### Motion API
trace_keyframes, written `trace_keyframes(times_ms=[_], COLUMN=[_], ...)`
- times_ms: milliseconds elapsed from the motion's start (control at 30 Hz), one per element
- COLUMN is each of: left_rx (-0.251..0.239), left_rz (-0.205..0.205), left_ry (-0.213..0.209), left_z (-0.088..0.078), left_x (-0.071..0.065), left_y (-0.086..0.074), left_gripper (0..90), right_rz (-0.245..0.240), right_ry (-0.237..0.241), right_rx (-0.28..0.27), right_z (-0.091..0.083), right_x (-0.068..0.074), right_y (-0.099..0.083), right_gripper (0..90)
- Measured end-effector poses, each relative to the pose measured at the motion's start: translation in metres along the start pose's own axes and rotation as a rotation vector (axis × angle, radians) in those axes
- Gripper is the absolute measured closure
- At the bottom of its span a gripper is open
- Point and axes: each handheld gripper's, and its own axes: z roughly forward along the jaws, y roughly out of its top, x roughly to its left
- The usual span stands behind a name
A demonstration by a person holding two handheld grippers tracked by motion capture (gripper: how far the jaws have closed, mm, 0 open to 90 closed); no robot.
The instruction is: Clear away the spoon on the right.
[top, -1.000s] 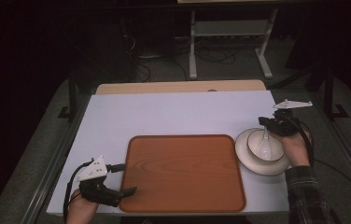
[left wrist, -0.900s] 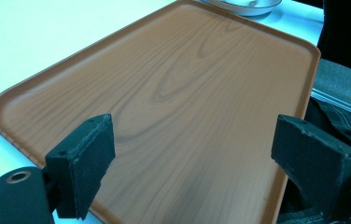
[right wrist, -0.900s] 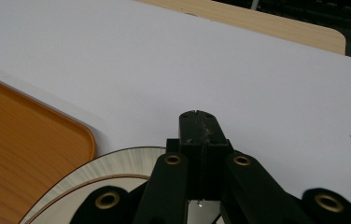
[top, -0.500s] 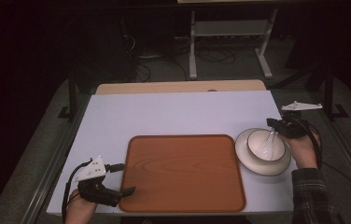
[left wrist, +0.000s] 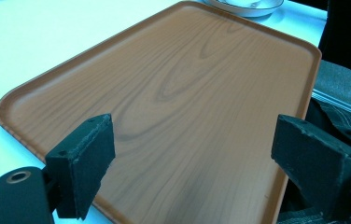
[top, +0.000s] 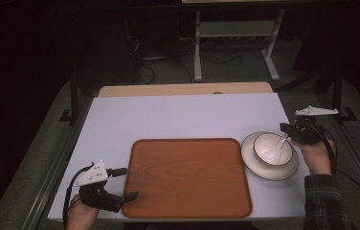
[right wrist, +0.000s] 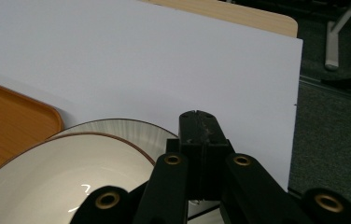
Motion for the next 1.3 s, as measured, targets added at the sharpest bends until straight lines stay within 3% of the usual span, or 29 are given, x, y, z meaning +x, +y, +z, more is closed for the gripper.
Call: trace_keyframes(times_ms=[400,933,1000,1100,1133,1300], left_rx=[-0.001,-0.002,-0.002,-0.002,-0.002,0.000], left_rz=[-0.002,-0.001,0.000,-0.001,-0.002,-0.001], left_ry=[0.000,0.000,-0.001,-0.001,-0.001,0.000], left_z=[0.000,-0.001,-0.001,-0.001,-0.001,-0.001], left_x=[0.000,0.000,0.000,0.000,0.000,0.000], left_y=[0.000,0.000,0.000,0.000,0.000,0.000], left_gripper=[13.1,13.1,13.1,13.0,13.1,13.0], right_rz=[0.014,0.036,0.044,0.053,0.049,0.067], right_ry=[-0.034,-0.059,-0.052,-0.026,-0.045,-0.044], right_rx=[0.007,0.011,-0.006,-0.043,-0.078,-0.093], right_z=[-0.012,-0.036,-0.038,-0.041,-0.044,-0.048], right_x=[-0.005,-0.002,-0.003,-0.002,0.001,0.002], right_y=[-0.009,-0.025,-0.025,-0.023,-0.022,-0.025], right_gripper=[89.4,89.4,86.5,71.2,55.7,48.3])
